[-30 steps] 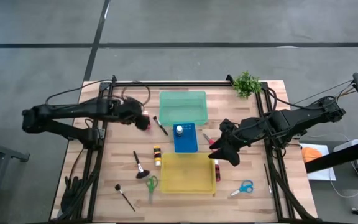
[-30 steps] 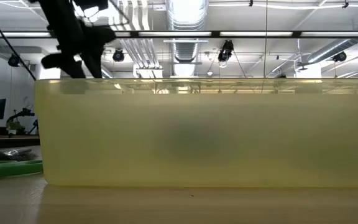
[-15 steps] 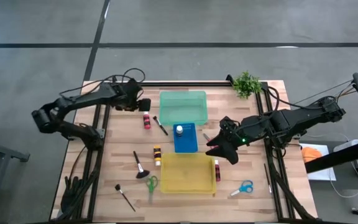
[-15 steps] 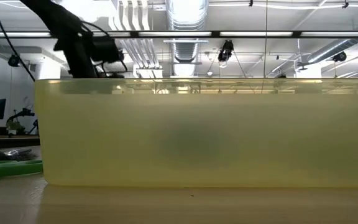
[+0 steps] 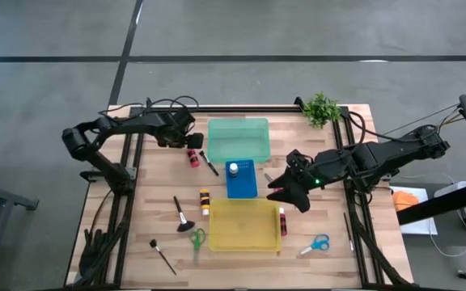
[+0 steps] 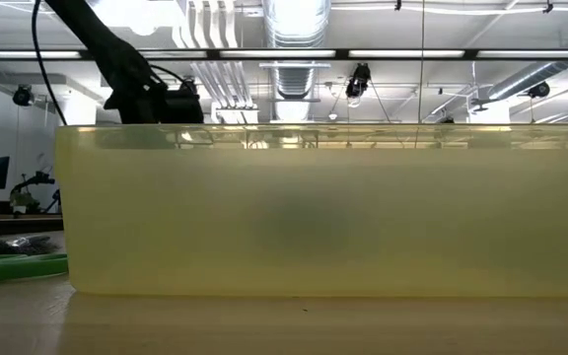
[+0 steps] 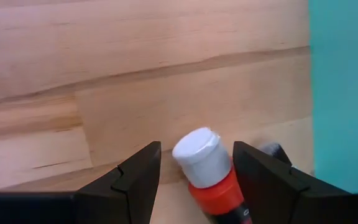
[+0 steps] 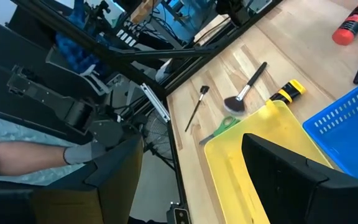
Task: Pick & Place Paint Supplies
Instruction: Put the orange paint bottle into the blue bin
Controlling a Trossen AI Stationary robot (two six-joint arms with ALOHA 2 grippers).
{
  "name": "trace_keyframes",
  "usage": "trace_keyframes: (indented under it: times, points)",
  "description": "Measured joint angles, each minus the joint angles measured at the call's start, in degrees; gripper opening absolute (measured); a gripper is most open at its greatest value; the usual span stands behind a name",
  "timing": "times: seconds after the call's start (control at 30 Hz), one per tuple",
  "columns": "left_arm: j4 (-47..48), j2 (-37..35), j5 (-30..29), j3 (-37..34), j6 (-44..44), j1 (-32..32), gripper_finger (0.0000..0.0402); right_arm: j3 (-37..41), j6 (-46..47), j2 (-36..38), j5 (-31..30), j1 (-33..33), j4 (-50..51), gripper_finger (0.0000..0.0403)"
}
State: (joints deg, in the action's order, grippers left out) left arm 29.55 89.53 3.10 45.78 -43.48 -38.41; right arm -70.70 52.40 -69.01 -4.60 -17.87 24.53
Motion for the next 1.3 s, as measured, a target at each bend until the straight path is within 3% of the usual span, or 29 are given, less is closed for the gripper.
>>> trace_keyframes:
  times: [0.27,0.53,0.87,1.13,1.3]
  points:
    - [5.4,-5.3,1.4,-0.1,-2.8,3.3,0.0209,0.0,0.6,0.0,0.0,0.0,0.0,0.0271]
    - [6.6,-7.9,-1.9,-2.9,-16.5,12.2,0.0209,0.0,0.2,0.0,0.0,0.0,0.1,0.0271]
    - [-7.0,-8.0,-5.3,-10.9,-30.2,14.2,0.0209,0.0,-1.4,0.0,0.1,0.0,0.1,0.0271]
    - [-8.1,-8.2,-7.1,-13.9,-29.0,14.3,0.0205,0.0,-1.7,0.0,0.1,0.0,0.1,0.0271]
    - [-7.1,-8.3,-7.4,-13.1,-25.1,14.3,0.0158,0.0,-1.8,0.0,0.1,0.0,0.1,0.0271]
